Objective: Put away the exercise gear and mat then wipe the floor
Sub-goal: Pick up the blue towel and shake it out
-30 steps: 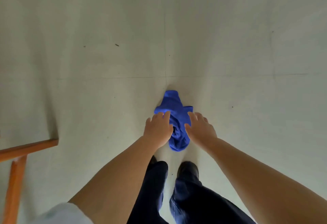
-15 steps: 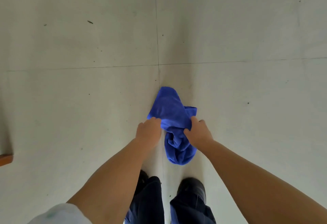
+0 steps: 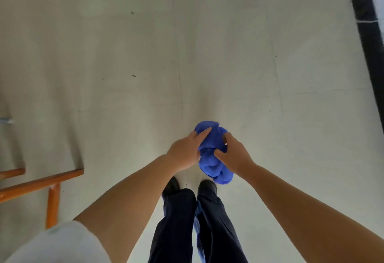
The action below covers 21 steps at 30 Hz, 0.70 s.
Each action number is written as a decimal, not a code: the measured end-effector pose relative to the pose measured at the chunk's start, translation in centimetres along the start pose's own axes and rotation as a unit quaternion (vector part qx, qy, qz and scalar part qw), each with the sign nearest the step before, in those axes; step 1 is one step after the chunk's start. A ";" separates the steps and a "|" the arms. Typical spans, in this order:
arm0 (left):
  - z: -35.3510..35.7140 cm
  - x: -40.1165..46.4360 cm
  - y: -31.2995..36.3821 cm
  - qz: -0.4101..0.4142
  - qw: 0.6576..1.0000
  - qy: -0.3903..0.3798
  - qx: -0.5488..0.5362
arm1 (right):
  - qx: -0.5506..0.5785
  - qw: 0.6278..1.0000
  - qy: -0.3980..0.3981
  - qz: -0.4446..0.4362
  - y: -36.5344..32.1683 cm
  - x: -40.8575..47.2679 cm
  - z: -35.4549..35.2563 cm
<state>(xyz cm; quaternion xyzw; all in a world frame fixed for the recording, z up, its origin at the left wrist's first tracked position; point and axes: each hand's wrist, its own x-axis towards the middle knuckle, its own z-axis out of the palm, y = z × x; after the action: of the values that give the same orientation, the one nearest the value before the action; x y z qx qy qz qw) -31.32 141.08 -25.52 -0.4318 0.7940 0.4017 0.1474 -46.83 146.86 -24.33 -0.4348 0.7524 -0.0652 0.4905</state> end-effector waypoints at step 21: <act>-29.3 -17.1 25.0 0.009 0.907 0.195 -0.372 | 0.146 0.928 0.260 -0.223 -13.9 -25.0 -24.9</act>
<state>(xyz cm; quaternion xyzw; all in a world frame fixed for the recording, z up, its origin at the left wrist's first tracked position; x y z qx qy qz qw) -38.12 135.92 15.74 -0.5174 0.6036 0.5776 -0.1854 -54.88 148.14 12.75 -0.4831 0.7191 -0.3931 0.3081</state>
